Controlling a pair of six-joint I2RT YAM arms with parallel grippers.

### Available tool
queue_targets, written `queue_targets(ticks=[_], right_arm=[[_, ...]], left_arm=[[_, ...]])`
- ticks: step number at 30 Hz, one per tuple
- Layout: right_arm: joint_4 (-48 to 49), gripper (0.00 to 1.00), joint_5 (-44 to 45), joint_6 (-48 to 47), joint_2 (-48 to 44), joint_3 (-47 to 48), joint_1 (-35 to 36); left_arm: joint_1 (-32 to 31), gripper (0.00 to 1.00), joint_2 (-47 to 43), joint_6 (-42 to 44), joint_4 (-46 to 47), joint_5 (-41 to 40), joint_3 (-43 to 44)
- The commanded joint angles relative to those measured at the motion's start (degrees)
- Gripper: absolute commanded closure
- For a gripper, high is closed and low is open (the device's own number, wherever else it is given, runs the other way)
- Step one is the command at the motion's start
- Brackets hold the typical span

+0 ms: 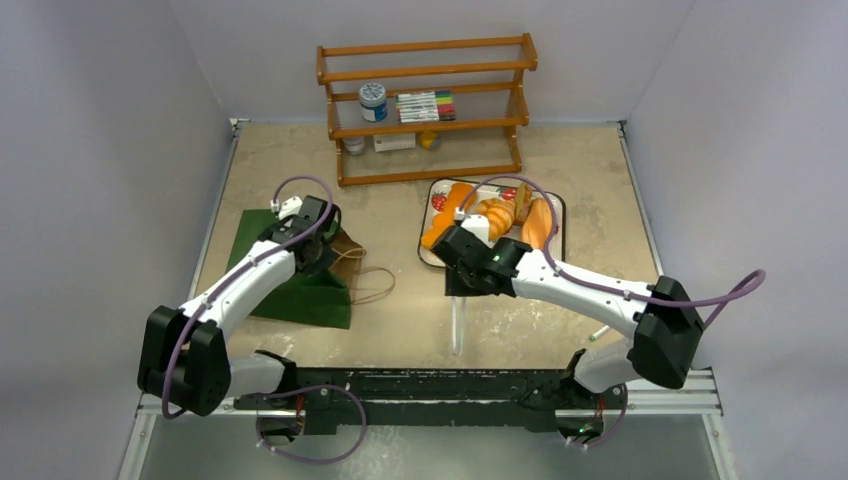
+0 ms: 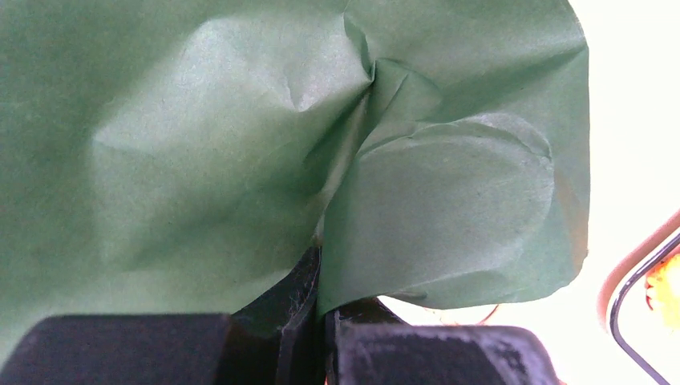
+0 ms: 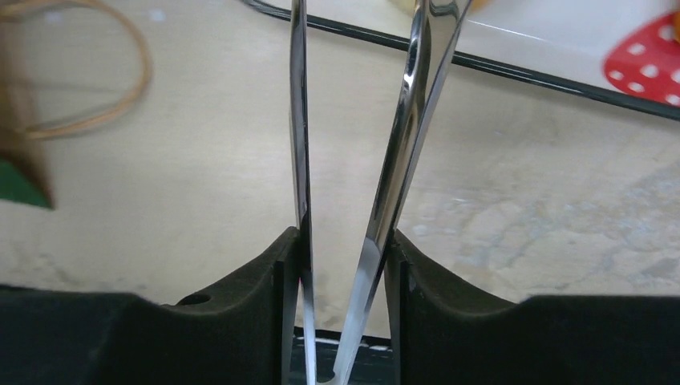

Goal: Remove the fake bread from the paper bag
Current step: Place the clamp on the paper bag.

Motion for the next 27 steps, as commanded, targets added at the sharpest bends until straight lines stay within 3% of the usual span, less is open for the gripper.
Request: queue_targets(ticks=[1,13,27], right_arm=[[1.70,0.61,1.97,-2.38,3.45,7.21,4.41],[10.72,0.69,-6.48,-16.08,21.11,17.70,11.83],[12.11,0.69,-9.84,-25.98,32.06,28.90,12.80]], left_arm=[[-0.33,1.00,-3.36,0.67,-2.70,-2.04,2.52],[-0.34,1.00,-6.45,0.04,-2.98,-1.43,4.27],[-0.31,1.00,-5.42,-0.14,-0.47,-2.56,4.05]])
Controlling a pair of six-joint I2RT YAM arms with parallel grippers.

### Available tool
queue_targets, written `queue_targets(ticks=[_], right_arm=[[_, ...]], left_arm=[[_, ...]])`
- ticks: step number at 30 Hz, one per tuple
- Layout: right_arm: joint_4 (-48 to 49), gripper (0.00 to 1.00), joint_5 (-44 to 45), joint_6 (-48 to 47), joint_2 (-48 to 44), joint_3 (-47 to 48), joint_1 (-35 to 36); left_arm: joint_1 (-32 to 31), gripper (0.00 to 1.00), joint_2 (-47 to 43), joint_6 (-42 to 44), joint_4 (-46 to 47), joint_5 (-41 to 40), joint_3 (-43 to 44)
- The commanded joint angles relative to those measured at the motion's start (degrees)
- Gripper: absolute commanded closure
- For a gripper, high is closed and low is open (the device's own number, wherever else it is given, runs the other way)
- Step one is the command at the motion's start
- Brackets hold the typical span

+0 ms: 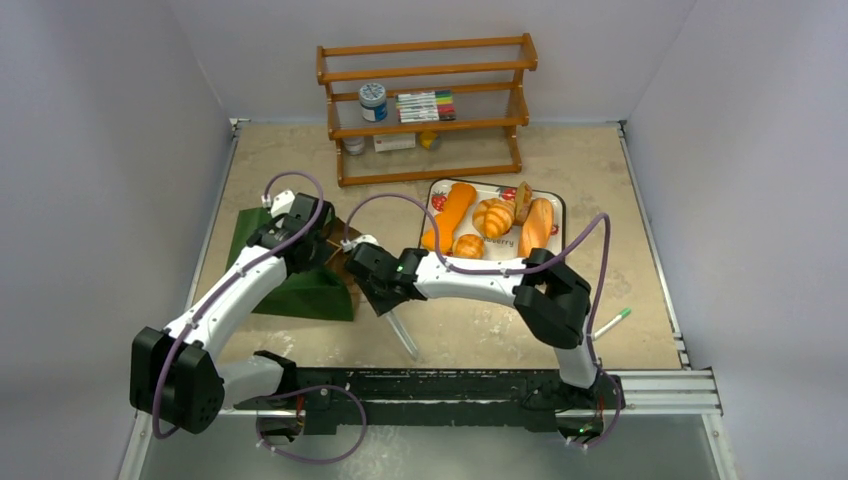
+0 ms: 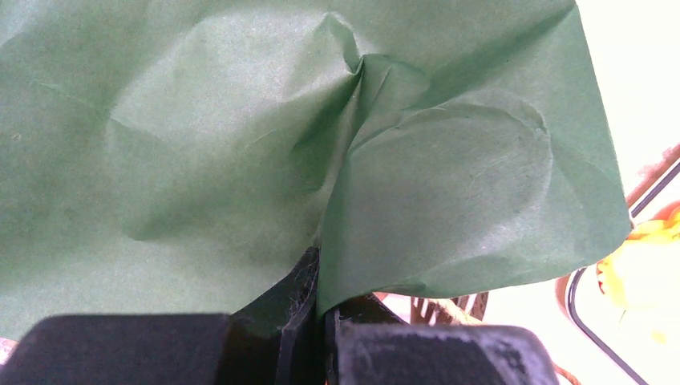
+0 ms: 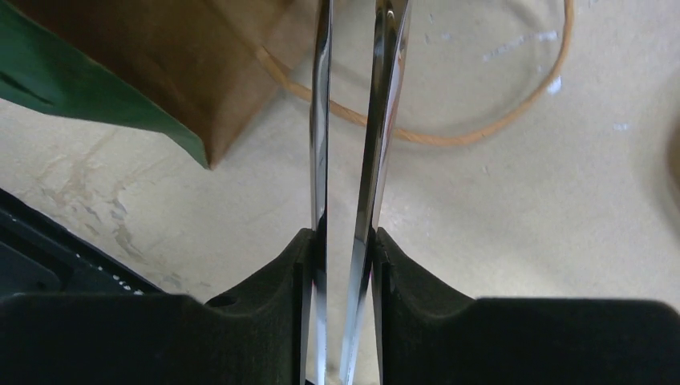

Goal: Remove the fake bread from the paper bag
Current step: Place the clamp on the paper bag.

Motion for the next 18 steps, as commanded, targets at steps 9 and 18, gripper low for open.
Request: queue_targets(ticks=[9,18], right_arm=[[2.98,0.68,-1.11,-9.48,7.77,11.86,0.17],[5.04,0.68,-2.55,-13.90,11.81,16.20,0.15]], left_arm=[[1.07,1.00,4.61,1.80,5.45,-1.19,2.78],[5.40,0.56,0.82,1.81,-2.06,-2.22,6.60]])
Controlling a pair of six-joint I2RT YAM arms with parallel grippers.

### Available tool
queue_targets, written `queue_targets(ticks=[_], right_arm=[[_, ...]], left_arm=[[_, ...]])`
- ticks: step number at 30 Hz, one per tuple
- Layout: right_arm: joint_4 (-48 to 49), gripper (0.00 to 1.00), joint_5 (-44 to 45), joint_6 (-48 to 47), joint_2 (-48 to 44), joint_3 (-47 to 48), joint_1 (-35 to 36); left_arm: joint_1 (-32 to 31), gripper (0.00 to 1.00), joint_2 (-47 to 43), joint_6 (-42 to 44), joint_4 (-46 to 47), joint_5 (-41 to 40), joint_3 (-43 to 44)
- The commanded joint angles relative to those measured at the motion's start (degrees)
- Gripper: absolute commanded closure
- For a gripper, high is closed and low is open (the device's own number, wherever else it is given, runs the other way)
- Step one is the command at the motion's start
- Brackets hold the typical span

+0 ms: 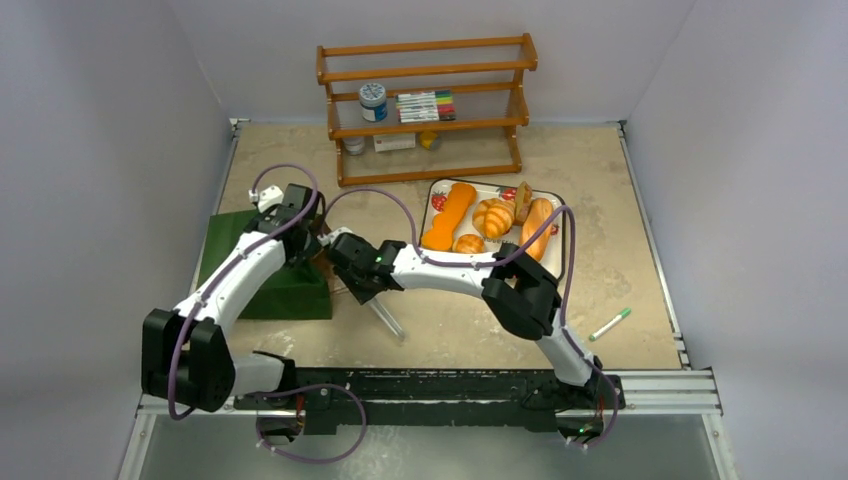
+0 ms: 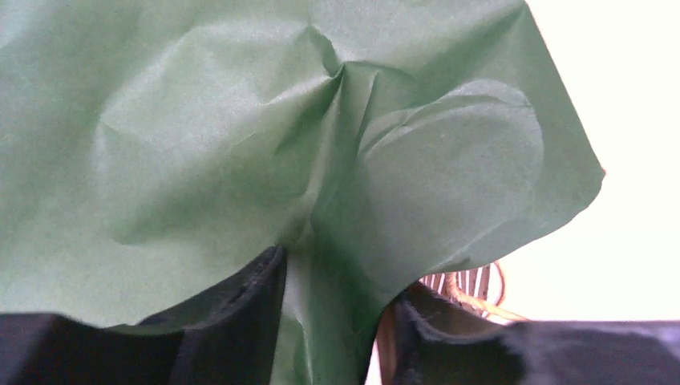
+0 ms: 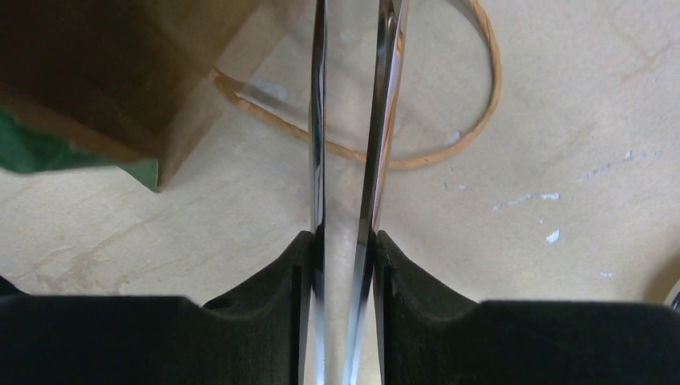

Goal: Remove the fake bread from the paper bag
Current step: Place the clamp on the paper bag.

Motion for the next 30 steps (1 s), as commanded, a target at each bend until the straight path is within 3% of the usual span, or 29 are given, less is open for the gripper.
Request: queue_targets(ticks=[1,12,19,30], right_arm=[[4.03,0.68,-2.43,-5.09,0.24,3.29,0.98],[10.04,0.68,-2.79,-5.11,-5.37,-3.34,1.02],[9.17,0.68,-4.30,-7.86,-5.51,-3.38,1.21],[8.19,0.66,-2.04,-12.66,2.39,6.83,1.44]], left_arm=[[0.05,0.55,-5.81,-1.01,-1.98,1.23,4.83],[0.13,0.52,-11.92,-7.21,-9.76,-3.26,10.38],[0.13,0.51,-16.37,-15.21,-18.70,-10.81,14.14],[0.13,0.51,-26.61,-37.86,-26.94,-15.55,3.80]])
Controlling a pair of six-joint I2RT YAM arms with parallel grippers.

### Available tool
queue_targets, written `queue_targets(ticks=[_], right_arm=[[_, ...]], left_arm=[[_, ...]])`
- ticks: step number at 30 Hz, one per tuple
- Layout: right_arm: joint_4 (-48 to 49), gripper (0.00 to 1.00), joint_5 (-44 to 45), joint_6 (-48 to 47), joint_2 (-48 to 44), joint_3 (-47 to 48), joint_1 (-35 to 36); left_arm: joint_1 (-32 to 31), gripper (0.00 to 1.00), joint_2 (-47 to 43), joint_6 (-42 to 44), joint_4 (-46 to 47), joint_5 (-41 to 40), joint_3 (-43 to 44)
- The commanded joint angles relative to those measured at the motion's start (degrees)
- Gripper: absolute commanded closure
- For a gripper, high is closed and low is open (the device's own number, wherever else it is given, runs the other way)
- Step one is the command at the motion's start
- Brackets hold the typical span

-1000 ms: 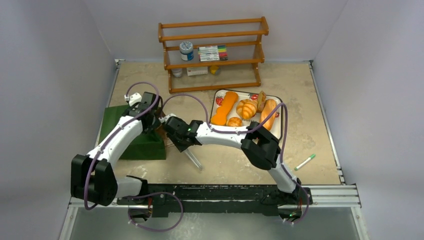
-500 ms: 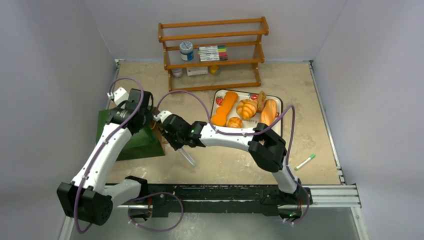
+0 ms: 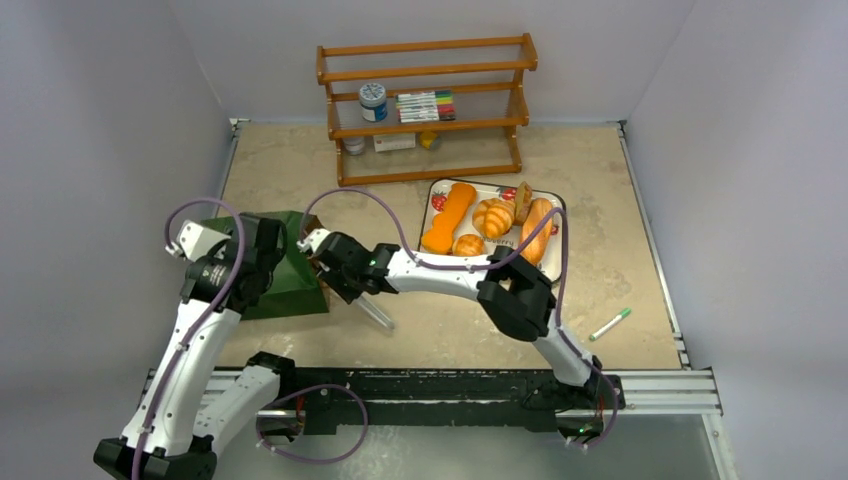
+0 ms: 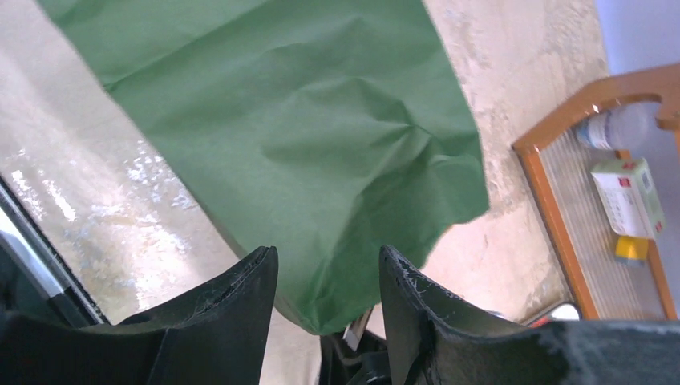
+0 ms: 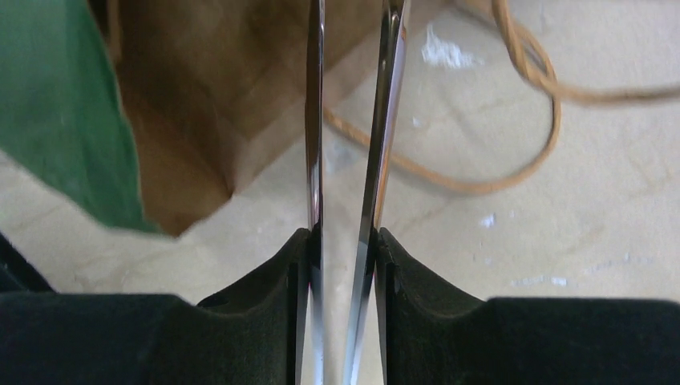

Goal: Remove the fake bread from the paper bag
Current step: Place the clamp on the paper bag.

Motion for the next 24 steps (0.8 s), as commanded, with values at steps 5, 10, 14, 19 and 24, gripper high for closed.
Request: queue_targets(ticks=[5,10,14,19,24], right_arm=[[-3.19,0.61,1.34,-6.03,13.16,22.37,0.05],[-6.10,0.48,1.78,-6.33,17.54,30.76,-0.66],[-5.01,0.38,2.81,-5.02,15.22,28.43,-0.75],[-1.94,0.00,5.71,-3.13,9.85,23.14,-0.70],[-2.56,0.00,8.27,-0.37,1.82,18.42,-0.28]], left_arm=[[-0.15,0.51,-3.67,-19.23,-6.85,-5.99,-4.98],[-0.16,0.51,-4.95,-24.05,-10.92,-6.67,-5.60],[-0.16,0.51,-7.17,-25.30,-12.71,-7.75,-5.77],[-0.15,0.51,-7.55,-24.81,-13.11,-8.75,-4.94],[-0.15,0.50,-7.00,-22.01,-12.71,-10.43,-1.85]])
